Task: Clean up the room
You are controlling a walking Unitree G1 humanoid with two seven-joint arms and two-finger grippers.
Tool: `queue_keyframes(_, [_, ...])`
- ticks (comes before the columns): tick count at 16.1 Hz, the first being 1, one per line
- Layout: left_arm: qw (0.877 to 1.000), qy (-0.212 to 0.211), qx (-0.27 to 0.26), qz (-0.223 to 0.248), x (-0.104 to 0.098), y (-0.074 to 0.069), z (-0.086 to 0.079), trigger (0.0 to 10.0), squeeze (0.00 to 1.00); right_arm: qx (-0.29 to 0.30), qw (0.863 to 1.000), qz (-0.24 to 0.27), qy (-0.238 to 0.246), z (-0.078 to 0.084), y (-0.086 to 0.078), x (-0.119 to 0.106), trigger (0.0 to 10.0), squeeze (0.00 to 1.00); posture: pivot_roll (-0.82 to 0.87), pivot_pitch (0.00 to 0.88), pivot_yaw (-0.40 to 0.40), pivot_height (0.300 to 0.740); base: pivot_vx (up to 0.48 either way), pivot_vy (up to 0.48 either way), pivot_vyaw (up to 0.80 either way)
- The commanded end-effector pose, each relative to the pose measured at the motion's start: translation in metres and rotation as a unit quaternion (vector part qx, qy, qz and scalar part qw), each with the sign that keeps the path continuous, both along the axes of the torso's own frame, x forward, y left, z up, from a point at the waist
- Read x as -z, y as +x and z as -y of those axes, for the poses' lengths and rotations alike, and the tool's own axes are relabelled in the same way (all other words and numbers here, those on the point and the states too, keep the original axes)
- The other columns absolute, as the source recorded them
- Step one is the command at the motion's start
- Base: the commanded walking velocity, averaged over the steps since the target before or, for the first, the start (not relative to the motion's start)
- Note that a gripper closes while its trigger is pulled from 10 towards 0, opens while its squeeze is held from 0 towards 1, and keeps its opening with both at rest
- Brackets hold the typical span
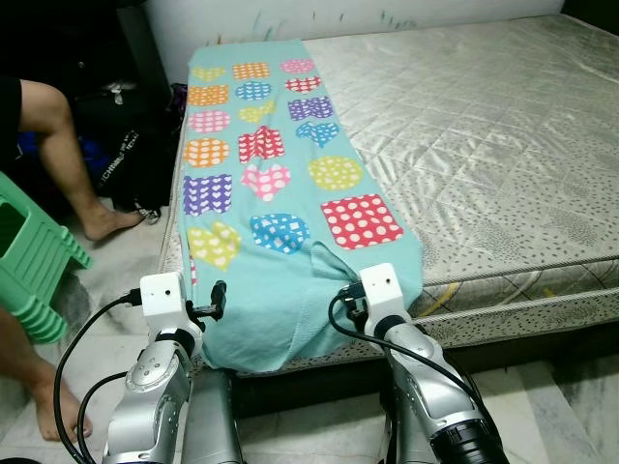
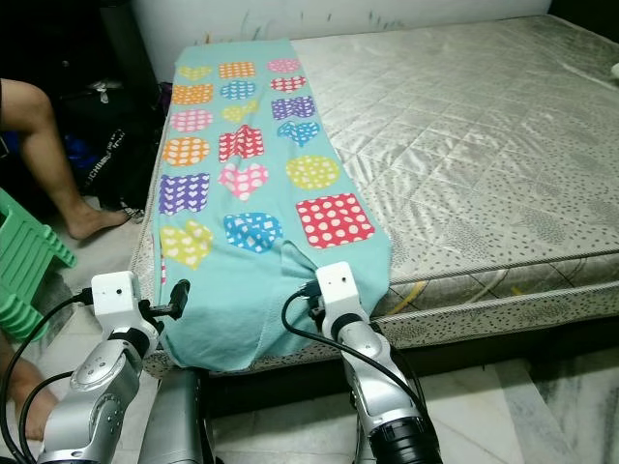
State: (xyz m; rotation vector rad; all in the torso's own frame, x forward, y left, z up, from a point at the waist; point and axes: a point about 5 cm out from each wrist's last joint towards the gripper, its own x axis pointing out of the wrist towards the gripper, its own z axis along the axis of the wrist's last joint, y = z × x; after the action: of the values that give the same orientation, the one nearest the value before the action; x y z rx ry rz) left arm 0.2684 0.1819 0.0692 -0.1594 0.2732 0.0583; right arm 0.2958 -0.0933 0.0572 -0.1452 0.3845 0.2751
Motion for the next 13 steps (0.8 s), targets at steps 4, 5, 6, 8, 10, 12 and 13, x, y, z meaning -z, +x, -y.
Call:
queue_keyframes(4, [1.000, 0.009, -0.010, -0.004, 0.0006, 0.0010, -0.0059, 10.0, 0.00, 0.025, 0.999, 0.016, -0.018, 0.0057, 0.0048, -0.0018, 4.4, 0.00, -0.11, 0.025, 0.059, 0.492, 0.000, 0.000, 0.00])
queue_keyframes(5, [1.000, 0.009, -0.010, -0.002, 0.0000, 0.0018, -0.0058, 10.0, 0.00, 0.030, 0.999, 0.019, -0.019, 0.0060, 0.0064, -0.0024, 3.8, 0.00, -0.11, 0.024, 0.059, 0.492, 0.000, 0.000, 0.00])
queue_keyframes(6, [1.000, 0.009, -0.011, -0.002, 0.0000, 0.0021, -0.0059, 10.0, 0.00, 0.031, 0.999, 0.020, -0.019, 0.0060, 0.0066, -0.0023, 3.8, 0.00, -0.11, 0.024, 0.059, 0.492, 0.000, 0.000, 0.00])
queue_keyframes(8, [1.000, 0.009, -0.011, -0.001, -0.0005, 0.0029, -0.0064, 10.0, 0.00, 0.033, 0.999, 0.021, -0.023, 0.0065, 0.0067, -0.0020, 1.8, 0.00, -0.11, 0.024, 0.058, 0.492, 0.000, 0.000, 0.00])
queue_keyframes(10, [1.000, 0.010, -0.012, 0.000, -0.0007, 0.0035, -0.0068, 10.0, 0.00, 0.034, 0.999, 0.020, -0.025, 0.0064, 0.0061, -0.0007, 2.5, 0.00, -0.11, 0.024, 0.058, 0.492, 0.000, 0.000, 0.00])
queue_keyframes(12, [1.000, 0.009, -0.013, 0.000, -0.0008, 0.0035, -0.0066, 10.0, 0.00, 0.026, 0.999, 0.018, -0.020, 0.0023, 0.0046, -0.0001, 6.6, 0.00, -0.11, 0.023, 0.057, 0.492, 0.000, 0.000, 0.00])
queue_keyframes(13, [1.000, 0.009, -0.013, 0.000, -0.0008, 0.0035, -0.0066, 10.0, 0.00, 0.025, 0.999, 0.018, -0.019, 0.0013, 0.0044, -0.0003, 9.2, 0.00, -0.11, 0.023, 0.056, 0.492, 0.000, 0.000, 0.00])
